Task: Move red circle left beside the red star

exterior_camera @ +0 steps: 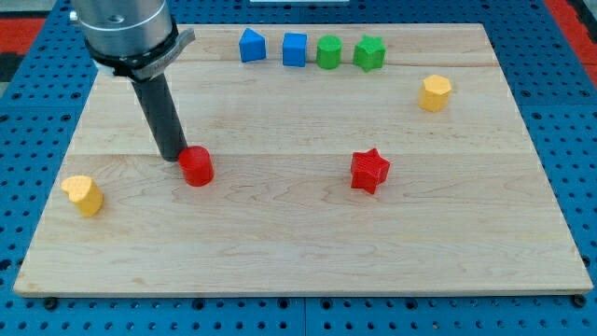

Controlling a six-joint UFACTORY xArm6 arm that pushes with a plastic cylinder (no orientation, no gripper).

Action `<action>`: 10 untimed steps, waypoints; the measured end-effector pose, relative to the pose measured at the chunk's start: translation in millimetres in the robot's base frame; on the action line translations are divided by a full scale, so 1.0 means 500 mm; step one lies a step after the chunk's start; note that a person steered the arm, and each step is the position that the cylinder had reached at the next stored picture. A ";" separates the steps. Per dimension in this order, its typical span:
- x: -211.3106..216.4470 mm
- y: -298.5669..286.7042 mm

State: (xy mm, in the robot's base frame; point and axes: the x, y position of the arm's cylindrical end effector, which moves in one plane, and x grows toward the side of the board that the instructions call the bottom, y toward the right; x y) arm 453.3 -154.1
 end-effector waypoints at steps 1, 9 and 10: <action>0.006 -0.041; 0.050 0.122; 0.041 0.120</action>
State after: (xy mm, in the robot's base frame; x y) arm 473.6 -94.1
